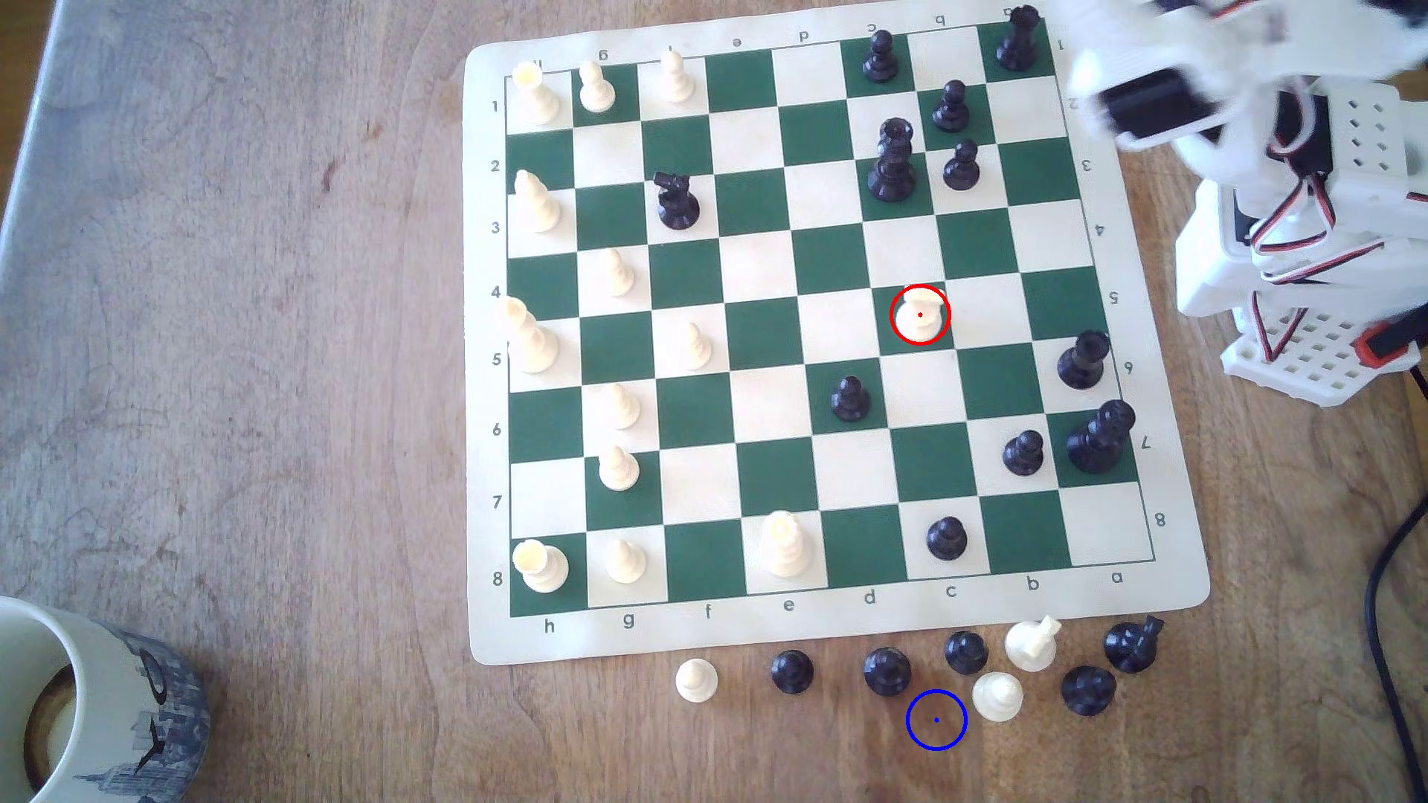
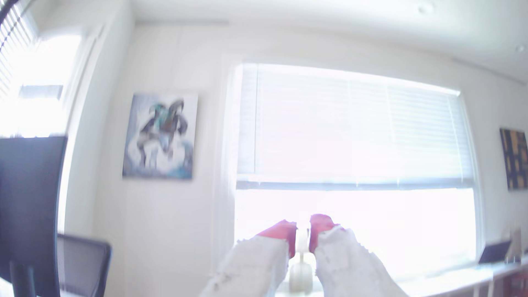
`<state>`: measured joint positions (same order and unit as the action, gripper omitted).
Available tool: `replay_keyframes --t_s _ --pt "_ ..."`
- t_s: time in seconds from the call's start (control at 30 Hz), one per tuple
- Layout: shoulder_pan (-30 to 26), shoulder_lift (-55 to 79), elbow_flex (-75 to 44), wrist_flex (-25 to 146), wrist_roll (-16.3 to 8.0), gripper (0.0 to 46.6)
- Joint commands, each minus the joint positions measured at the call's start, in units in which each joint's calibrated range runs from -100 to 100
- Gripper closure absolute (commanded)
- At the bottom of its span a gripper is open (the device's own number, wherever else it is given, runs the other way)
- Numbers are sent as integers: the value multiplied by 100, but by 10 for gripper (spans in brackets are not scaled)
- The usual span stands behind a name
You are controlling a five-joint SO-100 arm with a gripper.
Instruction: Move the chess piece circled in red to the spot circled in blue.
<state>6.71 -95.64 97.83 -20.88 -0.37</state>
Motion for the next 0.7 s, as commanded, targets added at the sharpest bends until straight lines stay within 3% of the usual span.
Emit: replay_keyframes --t_s 0.0,0.13,0.27,0.37,0.43,0.5,0.67 --pt "-135 -11 -1379 2604 -142 442" --pt "-34 -3 -1633 3390 -176 442" --pt "92 -3 -2412 5429 -161 422" --pt "68 286 -3129 6420 -186 464" --pt "-2 770 -3781 7215 -283 464" --pt "-127 1084 -4180 7788 -313 448" --pt "-300 1746 -4398 8623 -376 353"
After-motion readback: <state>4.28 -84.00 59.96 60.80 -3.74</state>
